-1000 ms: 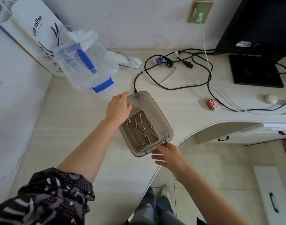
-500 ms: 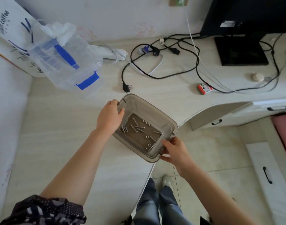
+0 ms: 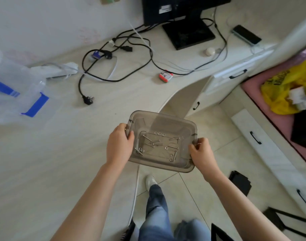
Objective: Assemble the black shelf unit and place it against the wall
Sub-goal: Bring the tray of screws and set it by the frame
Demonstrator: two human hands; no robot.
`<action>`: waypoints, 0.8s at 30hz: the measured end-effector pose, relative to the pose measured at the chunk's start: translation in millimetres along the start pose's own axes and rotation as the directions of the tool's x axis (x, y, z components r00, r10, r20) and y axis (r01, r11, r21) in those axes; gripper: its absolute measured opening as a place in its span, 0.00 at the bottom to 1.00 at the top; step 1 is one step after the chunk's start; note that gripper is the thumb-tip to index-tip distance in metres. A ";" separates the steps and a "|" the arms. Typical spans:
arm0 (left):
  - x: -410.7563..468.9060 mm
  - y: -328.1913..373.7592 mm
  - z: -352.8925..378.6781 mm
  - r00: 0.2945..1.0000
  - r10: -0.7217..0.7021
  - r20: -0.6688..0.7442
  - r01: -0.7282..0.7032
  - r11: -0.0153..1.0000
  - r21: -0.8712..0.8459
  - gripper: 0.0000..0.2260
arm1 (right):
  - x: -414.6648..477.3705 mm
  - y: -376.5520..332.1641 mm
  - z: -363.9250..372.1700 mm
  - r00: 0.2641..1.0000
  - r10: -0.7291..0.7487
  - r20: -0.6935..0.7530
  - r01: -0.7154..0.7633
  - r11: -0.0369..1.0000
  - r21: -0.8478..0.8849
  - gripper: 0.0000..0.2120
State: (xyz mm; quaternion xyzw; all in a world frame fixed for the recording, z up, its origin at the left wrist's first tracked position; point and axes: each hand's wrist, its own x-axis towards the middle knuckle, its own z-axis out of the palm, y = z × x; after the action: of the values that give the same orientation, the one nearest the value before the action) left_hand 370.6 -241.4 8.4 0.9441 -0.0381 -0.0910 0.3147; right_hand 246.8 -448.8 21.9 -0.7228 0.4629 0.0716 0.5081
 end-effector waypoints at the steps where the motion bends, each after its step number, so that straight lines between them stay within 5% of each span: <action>1: -7.4 8.9 7.2 1.000 0.016 0.012 -0.016 1.000 -0.014 0.07 | -1.6 7.8 -11.2 1.000 -0.001 -0.029 0.001 1.000 -0.002 0.06; 12: -126.0 106.9 96.4 0.941 0.266 0.211 -0.279 0.960 0.034 0.08 | -59.4 145.9 -145.3 0.959 0.023 -0.284 -0.015 0.999 0.031 0.03; 24: -318.9 202.3 218.9 0.760 0.465 0.454 -0.532 0.847 0.022 0.07 | -169.3 343.7 -285.8 0.812 0.193 -0.550 -0.180 0.981 0.078 0.02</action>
State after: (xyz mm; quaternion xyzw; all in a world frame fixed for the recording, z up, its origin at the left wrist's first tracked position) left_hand 12.0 -490.4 5.2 0.8760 -0.3638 -0.2076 0.2392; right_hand -208.1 -595.6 24.7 -0.6577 0.6598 -0.0970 0.3503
